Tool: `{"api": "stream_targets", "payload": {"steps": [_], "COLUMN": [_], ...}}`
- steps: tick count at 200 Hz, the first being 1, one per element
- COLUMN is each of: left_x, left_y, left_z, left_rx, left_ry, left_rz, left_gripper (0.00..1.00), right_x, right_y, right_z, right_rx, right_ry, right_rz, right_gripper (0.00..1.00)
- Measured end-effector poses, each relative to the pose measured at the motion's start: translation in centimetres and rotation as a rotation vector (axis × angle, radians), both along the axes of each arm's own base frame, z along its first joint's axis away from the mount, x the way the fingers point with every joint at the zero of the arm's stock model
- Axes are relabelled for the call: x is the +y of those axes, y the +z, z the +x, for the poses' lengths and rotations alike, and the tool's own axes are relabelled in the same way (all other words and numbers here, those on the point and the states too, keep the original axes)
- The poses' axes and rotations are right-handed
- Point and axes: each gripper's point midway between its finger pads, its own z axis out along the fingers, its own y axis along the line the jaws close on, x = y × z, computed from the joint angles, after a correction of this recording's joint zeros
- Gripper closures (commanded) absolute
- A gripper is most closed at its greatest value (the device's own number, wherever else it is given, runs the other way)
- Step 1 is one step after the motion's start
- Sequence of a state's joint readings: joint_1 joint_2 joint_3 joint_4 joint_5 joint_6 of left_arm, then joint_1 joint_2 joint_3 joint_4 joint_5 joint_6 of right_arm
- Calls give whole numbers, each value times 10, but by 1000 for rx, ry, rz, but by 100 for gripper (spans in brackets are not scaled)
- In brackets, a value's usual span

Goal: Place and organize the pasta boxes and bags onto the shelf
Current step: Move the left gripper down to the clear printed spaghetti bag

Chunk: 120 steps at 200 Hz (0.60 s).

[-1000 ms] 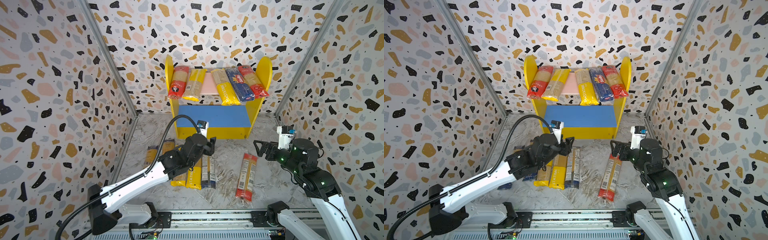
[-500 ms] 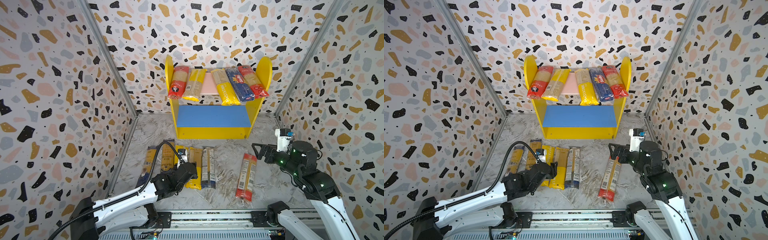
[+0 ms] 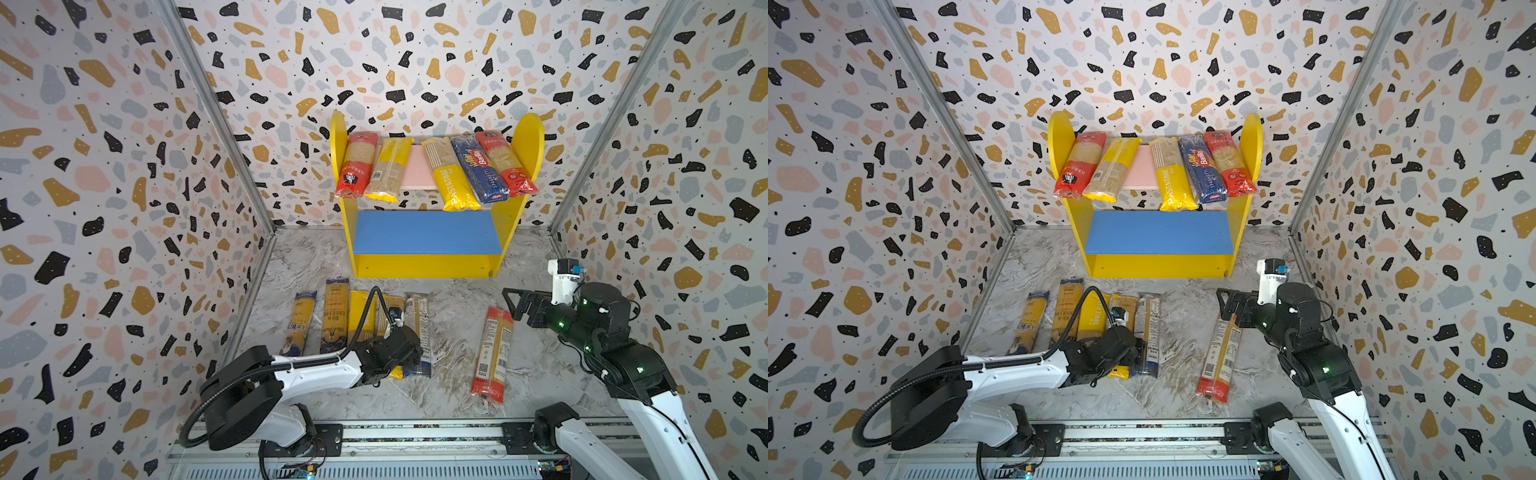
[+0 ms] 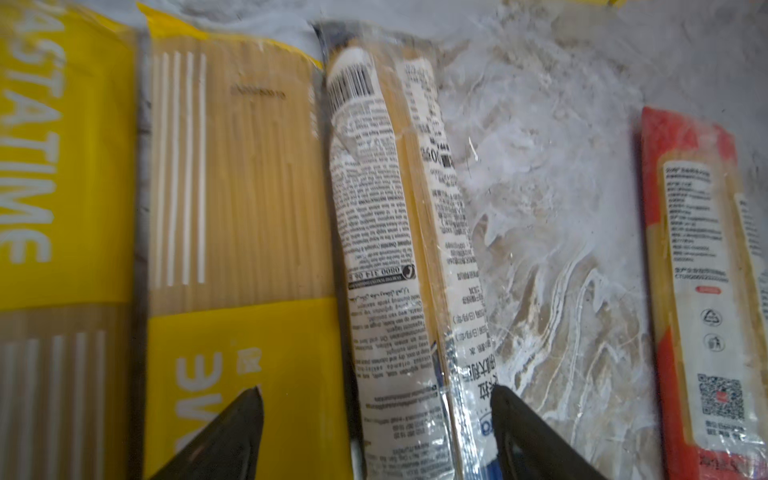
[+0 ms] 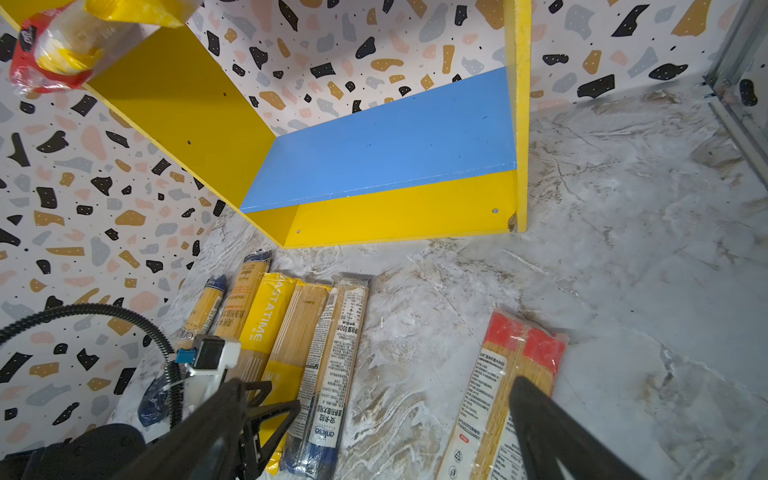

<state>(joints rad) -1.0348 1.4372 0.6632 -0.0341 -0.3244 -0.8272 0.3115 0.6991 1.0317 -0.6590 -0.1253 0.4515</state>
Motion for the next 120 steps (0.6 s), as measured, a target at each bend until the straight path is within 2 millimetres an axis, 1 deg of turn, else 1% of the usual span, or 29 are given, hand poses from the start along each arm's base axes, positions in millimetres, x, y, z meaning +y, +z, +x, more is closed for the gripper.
{"api": "stream_targets", "payload": {"steps": [10,38,55,85,120], "left_x": [-8,-33,-42,-44,-44], "left_y": [-5,-5,-8,-18,-23], "left_z": [-2,-1,1,0,0], "left_rx": [11,17,21,26,17], "left_ry": [-17,-50,-56,-54,-46], "left_rz": [5,-7,-2,42,76], "left_gripper": [11,9,9,9,9], "right_x": [-1,-2,-2,-5,-7], "right_y": [-1,-5,-6,-4,0], "right_z": [0,-1,-1,-3,-5], "right_rx": [2,5,2,-14,-34], "right_ry": [-3,-4,-6,-11,-14], "right_rz": [-3,-10,-13,-23,-32], "right_gripper": [1,1,1,1,1]}}
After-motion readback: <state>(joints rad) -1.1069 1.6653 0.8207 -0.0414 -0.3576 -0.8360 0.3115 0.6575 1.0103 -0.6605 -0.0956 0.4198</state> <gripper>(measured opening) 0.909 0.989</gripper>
